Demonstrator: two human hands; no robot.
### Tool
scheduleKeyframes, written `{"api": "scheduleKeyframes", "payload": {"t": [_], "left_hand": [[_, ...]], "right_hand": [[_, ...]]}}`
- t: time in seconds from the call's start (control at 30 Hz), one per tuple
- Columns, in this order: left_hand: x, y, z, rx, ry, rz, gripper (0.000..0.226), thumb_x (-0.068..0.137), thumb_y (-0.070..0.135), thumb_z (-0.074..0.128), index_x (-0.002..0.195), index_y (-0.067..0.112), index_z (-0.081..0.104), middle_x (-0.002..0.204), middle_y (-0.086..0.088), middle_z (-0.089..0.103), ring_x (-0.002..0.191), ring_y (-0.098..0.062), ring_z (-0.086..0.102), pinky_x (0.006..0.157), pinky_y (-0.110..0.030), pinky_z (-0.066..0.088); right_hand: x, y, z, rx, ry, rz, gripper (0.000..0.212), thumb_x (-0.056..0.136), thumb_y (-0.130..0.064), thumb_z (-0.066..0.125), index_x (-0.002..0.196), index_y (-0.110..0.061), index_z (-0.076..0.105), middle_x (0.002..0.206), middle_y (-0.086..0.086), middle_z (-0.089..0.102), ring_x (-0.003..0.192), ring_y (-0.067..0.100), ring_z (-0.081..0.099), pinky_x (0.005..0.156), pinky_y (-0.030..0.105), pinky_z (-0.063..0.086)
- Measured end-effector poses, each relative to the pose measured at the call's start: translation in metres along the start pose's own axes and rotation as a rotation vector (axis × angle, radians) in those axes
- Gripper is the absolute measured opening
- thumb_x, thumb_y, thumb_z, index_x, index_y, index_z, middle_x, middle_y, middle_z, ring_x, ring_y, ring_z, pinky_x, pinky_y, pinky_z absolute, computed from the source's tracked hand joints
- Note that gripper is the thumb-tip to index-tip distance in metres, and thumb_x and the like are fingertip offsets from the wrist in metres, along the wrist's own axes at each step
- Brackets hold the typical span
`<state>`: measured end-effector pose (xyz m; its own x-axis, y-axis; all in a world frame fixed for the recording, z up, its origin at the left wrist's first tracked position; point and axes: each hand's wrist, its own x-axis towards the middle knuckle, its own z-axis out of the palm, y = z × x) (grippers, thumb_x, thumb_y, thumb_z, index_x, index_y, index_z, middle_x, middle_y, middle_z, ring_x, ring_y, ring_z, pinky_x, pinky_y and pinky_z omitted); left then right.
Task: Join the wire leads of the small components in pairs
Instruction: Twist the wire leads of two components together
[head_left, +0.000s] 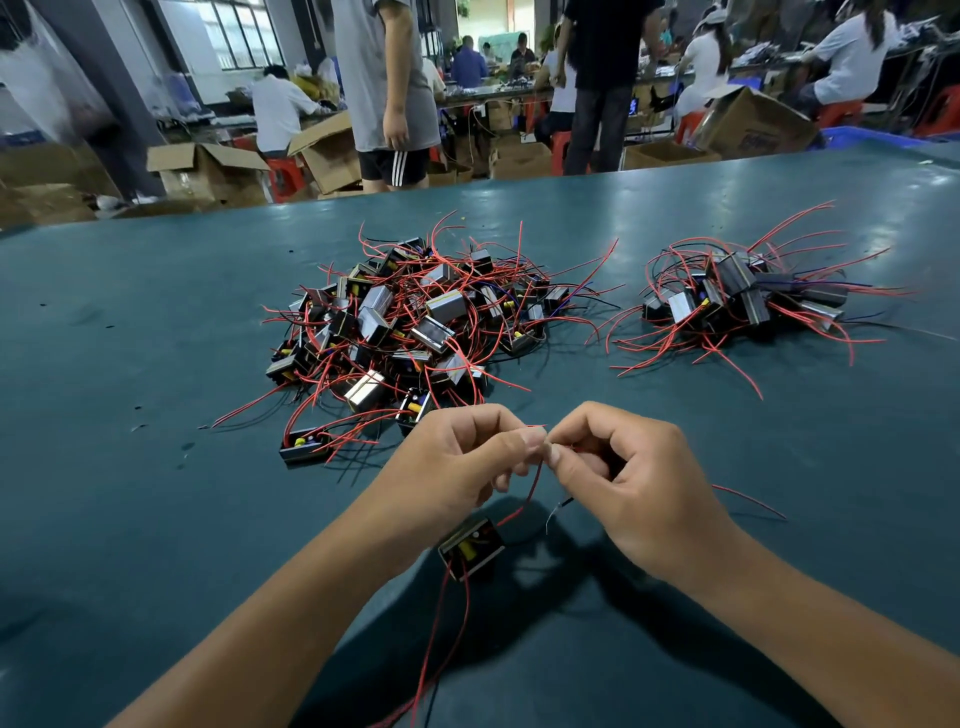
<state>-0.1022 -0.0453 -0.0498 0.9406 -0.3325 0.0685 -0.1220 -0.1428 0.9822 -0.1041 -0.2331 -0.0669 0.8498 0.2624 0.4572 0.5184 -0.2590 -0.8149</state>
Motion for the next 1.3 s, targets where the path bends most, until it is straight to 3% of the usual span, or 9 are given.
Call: {"api": "scheduleKeyframes", "payload": {"t": [0.17, 0.27, 0.37, 0.5, 0.63, 0.83, 1.03, 1.13, 1.3], "left_hand": [[-0.001, -0.004, -0.005, 0.118, -0.081, -0.003, 0.016, 0.083, 0.031, 0.075, 0.091, 0.017, 0.072, 0.08, 0.002, 0.066, 0.072, -0.013, 0.054, 0.066, -0.028, 0.044], [0.001, -0.008, -0.003, 0.142, -0.049, 0.027, 0.016, 0.083, 0.027, 0.076, 0.085, 0.011, 0.071, 0.073, -0.009, 0.063, 0.068, -0.018, 0.052, 0.066, -0.034, 0.041], [0.002, -0.006, -0.007, 0.173, -0.043, 0.034, 0.014, 0.086, 0.023, 0.076, 0.082, 0.01, 0.071, 0.072, -0.013, 0.063, 0.067, -0.017, 0.054, 0.064, -0.03, 0.044], [0.003, -0.003, -0.018, 0.238, -0.051, 0.032, 0.011, 0.09, 0.016, 0.074, 0.082, 0.009, 0.072, 0.071, -0.006, 0.065, 0.067, -0.015, 0.057, 0.067, -0.03, 0.047], [0.003, -0.002, -0.018, 0.33, 0.021, 0.067, 0.008, 0.088, 0.02, 0.076, 0.085, 0.015, 0.07, 0.072, 0.003, 0.065, 0.065, -0.014, 0.055, 0.066, -0.033, 0.046], [-0.002, 0.003, -0.02, 0.256, -0.088, 0.086, 0.017, 0.081, 0.03, 0.082, 0.088, 0.017, 0.073, 0.08, -0.013, 0.068, 0.071, -0.018, 0.056, 0.069, -0.034, 0.046], [0.003, -0.006, -0.012, 0.318, -0.073, 0.071, 0.018, 0.085, 0.027, 0.077, 0.083, 0.011, 0.072, 0.069, 0.007, 0.062, 0.063, -0.008, 0.052, 0.062, -0.02, 0.043], [0.002, -0.006, -0.017, 0.311, -0.078, 0.076, 0.016, 0.086, 0.027, 0.077, 0.082, 0.011, 0.073, 0.069, 0.008, 0.064, 0.064, -0.006, 0.053, 0.063, -0.018, 0.042], [0.002, -0.002, -0.023, 0.333, -0.108, 0.042, 0.016, 0.086, 0.027, 0.077, 0.08, 0.012, 0.073, 0.069, 0.004, 0.065, 0.063, -0.007, 0.055, 0.063, -0.019, 0.044]], "right_hand": [[0.004, 0.005, -0.002, -0.004, 0.032, 0.08, 0.012, 0.088, -0.022, 0.066, 0.076, -0.021, 0.067, 0.056, -0.003, 0.05, 0.053, 0.004, 0.039, 0.05, 0.021, 0.034], [0.005, 0.005, -0.001, 0.019, 0.01, 0.103, 0.01, 0.085, -0.03, 0.063, 0.079, -0.023, 0.067, 0.063, 0.001, 0.061, 0.056, 0.012, 0.047, 0.054, 0.028, 0.04], [0.007, 0.007, -0.004, 0.05, 0.026, 0.11, 0.01, 0.085, -0.032, 0.064, 0.078, -0.025, 0.066, 0.06, -0.008, 0.058, 0.054, 0.005, 0.045, 0.051, 0.02, 0.038], [0.008, 0.011, -0.007, 0.002, 0.006, 0.101, 0.013, 0.089, -0.026, 0.067, 0.076, -0.024, 0.064, 0.063, 0.002, 0.06, 0.056, 0.008, 0.046, 0.053, 0.029, 0.04], [0.011, 0.015, -0.007, 0.001, 0.03, 0.135, 0.012, 0.09, -0.024, 0.067, 0.08, -0.027, 0.063, 0.062, -0.007, 0.06, 0.056, 0.007, 0.05, 0.054, 0.02, 0.041], [0.013, 0.017, -0.007, 0.049, 0.085, 0.141, 0.016, 0.093, -0.021, 0.064, 0.085, -0.027, 0.052, 0.065, -0.005, 0.055, 0.061, 0.019, 0.05, 0.06, 0.038, 0.043], [0.013, 0.012, -0.012, 0.076, -0.079, 0.145, 0.019, 0.09, -0.04, 0.062, 0.082, -0.023, 0.062, 0.067, -0.01, 0.056, 0.06, 0.004, 0.047, 0.059, 0.022, 0.04], [0.014, 0.011, -0.018, 0.01, -0.141, 0.109, 0.008, 0.091, -0.025, 0.069, 0.084, -0.022, 0.066, 0.077, -0.014, 0.064, 0.065, -0.003, 0.054, 0.063, 0.01, 0.04], [0.013, 0.012, -0.018, -0.14, -0.122, 0.102, 0.01, 0.092, -0.023, 0.068, 0.084, -0.029, 0.064, 0.089, -0.013, 0.066, 0.072, -0.006, 0.057, 0.067, 0.007, 0.04]]}}
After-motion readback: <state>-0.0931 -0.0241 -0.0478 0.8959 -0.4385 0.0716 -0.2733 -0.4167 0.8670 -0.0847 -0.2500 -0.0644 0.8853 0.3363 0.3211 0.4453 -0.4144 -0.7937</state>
